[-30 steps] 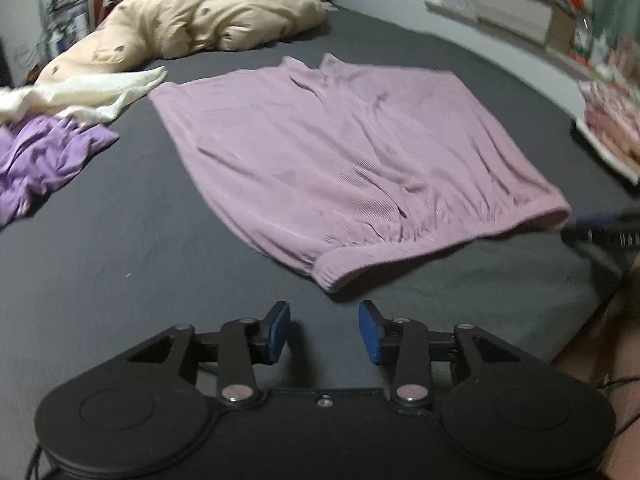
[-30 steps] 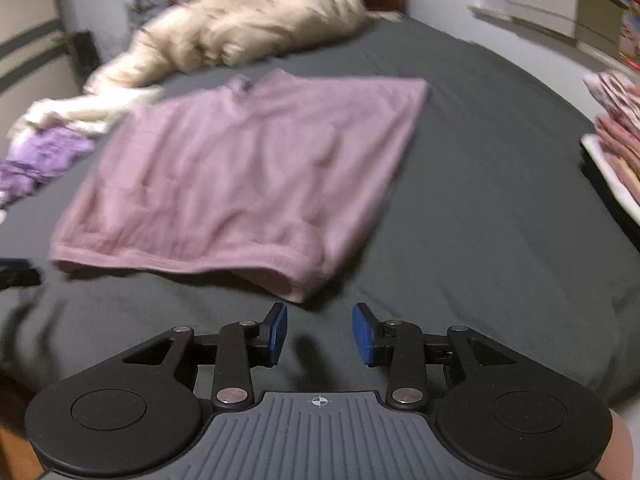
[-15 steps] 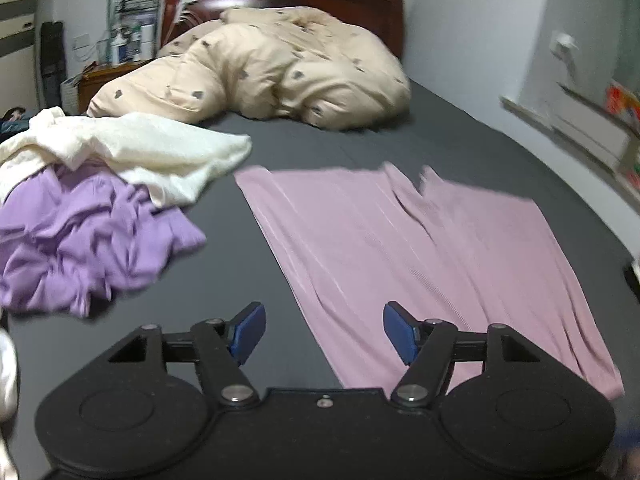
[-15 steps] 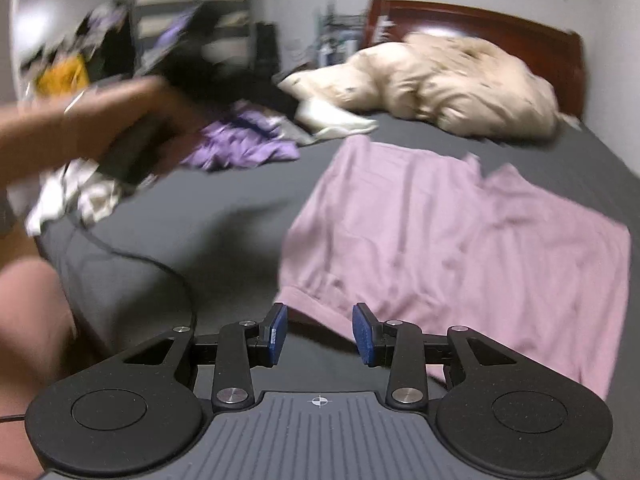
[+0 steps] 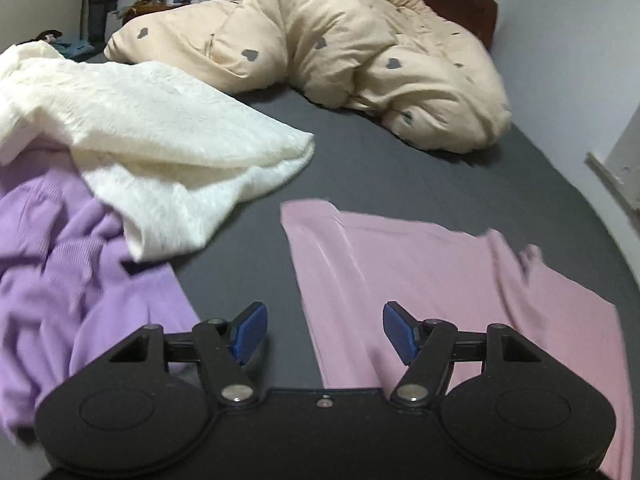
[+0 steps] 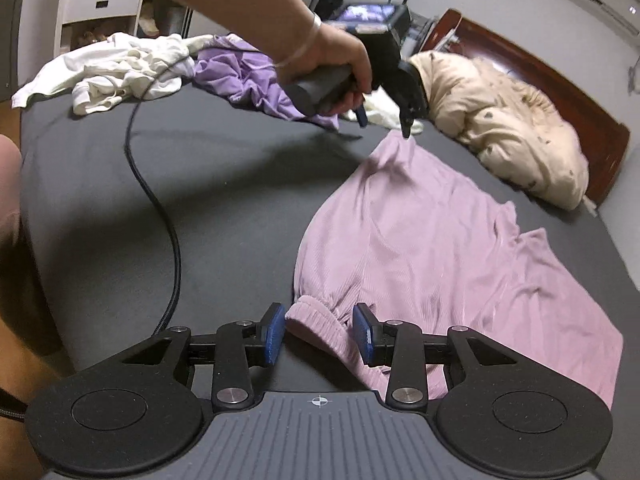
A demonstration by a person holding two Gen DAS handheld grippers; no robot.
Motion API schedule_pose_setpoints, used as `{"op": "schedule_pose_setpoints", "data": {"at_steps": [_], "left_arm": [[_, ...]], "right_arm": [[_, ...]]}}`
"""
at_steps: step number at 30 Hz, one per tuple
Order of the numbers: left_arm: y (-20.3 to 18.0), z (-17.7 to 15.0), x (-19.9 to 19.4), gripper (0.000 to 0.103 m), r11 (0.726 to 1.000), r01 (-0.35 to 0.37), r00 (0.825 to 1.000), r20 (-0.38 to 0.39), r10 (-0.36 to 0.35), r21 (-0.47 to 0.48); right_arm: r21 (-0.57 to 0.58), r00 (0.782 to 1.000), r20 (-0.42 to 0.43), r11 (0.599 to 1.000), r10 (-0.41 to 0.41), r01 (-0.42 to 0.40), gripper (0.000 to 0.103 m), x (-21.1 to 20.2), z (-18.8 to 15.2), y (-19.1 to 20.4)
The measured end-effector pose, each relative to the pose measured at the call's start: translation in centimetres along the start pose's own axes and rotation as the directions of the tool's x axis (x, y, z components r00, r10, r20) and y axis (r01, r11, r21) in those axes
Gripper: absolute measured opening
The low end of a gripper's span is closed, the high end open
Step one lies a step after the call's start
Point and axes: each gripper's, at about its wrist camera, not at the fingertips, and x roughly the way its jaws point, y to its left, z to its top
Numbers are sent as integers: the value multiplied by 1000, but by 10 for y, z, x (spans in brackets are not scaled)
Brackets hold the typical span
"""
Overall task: Fold clothes
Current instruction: 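Grasp the waistband corner with the left gripper while the right gripper grasps the cuff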
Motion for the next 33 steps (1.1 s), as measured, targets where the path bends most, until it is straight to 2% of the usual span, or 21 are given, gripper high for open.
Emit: {"op": "schedule_pose_setpoints", "data": {"at_steps": [5, 8, 14, 16, 20, 23, 25, 29, 31, 33], "left_arm": [[6, 19, 30, 63, 999, -28, 999, -16, 28, -27], [7, 25, 43, 63, 999, -24, 1000, -12, 24, -35], [8, 37, 66, 62, 999, -13, 1000, 3, 13, -36], [7, 41, 71, 62, 1000, -17, 1000, 7, 17, -22], [4, 45, 77, 62, 1000, -27, 1000, 14, 27, 2], [2, 46, 80, 53, 999, -45, 999, 25, 45, 7], [3, 46, 81, 40, 998, -61, 998, 31, 60, 3], [7, 48, 78, 30, 998, -54, 998, 22, 54, -32], [8, 49, 78, 22, 998, -45, 999, 10, 45, -41], [6, 50, 78, 20, 999, -36, 999, -4, 36, -37]], "right_arm": [[-65, 997, 32, 996, -65, 67, 37, -2, -5, 17], [-79, 998, 1, 994, -70, 70, 38, 0, -9, 26], [-34, 998, -23, 997, -65, 64, 38, 3, -5, 23], [-39, 994, -62, 995, -92, 90, 38, 7, -1, 27], [-75, 993, -43, 992, -107, 104, 38, 4, -1, 35], [-106, 988, -39, 983, -152, 148, 38, 7, -3, 41], [-123, 983, -37, 977, -177, 172, 38, 8, -5, 44], [-147, 981, -25, 971, -192, 186, 37, 7, -5, 51], [-159, 980, -18, 968, -199, 194, 37, 7, -6, 54], [-171, 978, -12, 964, -206, 201, 37, 6, -6, 58]]}}
